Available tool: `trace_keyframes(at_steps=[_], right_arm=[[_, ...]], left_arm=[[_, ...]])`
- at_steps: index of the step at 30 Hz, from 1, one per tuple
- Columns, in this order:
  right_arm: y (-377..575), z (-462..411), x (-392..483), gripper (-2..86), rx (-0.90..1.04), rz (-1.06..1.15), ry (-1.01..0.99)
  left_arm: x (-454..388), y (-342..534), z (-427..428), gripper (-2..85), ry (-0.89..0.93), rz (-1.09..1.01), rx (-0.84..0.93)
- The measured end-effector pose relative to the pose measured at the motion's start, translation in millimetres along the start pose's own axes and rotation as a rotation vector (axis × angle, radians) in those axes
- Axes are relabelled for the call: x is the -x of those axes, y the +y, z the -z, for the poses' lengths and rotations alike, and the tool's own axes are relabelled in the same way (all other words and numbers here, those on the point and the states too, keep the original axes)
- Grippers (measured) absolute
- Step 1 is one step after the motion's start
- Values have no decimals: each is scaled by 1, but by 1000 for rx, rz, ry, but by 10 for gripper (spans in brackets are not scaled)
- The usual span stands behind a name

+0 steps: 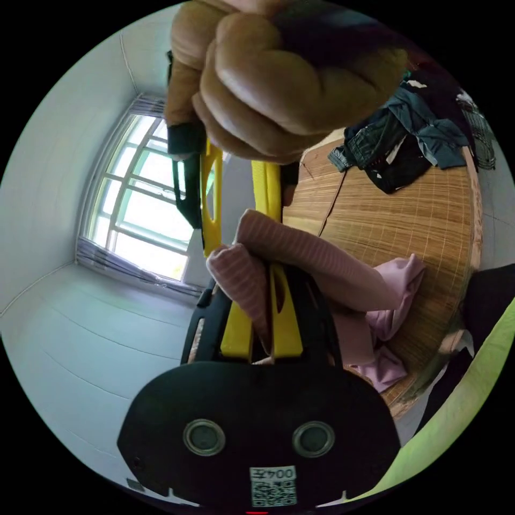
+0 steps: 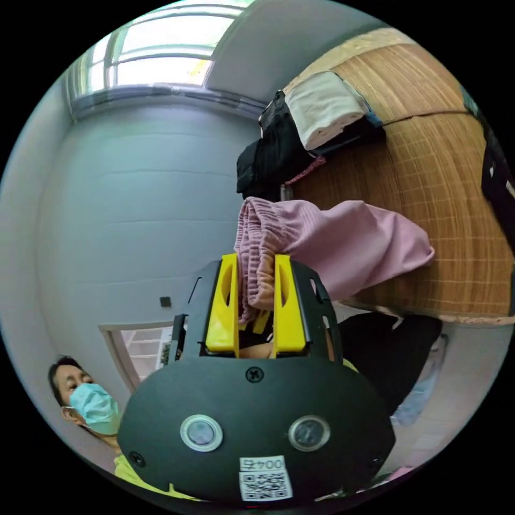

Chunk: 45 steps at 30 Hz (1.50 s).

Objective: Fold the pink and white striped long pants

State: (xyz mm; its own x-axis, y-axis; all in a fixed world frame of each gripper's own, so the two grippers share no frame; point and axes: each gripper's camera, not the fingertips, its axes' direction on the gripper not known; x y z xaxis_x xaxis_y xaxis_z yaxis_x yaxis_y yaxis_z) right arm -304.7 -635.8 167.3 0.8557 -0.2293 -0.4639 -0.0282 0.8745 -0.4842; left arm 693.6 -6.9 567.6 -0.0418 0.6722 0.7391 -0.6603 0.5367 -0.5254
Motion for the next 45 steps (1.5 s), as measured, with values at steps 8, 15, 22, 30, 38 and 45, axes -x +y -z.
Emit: trace_keyframes(at_steps=[8,15,22,30,38,45], right_arm=[[29,62,-23,45,-118,80,-186],[54,134,-1,43,-299,179,-290],[79,232,93,45,-499,404,-401],[129,287,221,45,-638,618,-390],[186,299,281,47,-759,672,-325],[224,293,312,48,-850,716,-216]], left_arm=[[42,31,37,80,-27,140,-173],[105,69,70,81,-51,321,-344],[159,124,64,140,206,515,-347],[220,157,43,184,412,644,-283],[242,151,33,199,556,603,-249],[306,139,29,215,624,704,-294]])
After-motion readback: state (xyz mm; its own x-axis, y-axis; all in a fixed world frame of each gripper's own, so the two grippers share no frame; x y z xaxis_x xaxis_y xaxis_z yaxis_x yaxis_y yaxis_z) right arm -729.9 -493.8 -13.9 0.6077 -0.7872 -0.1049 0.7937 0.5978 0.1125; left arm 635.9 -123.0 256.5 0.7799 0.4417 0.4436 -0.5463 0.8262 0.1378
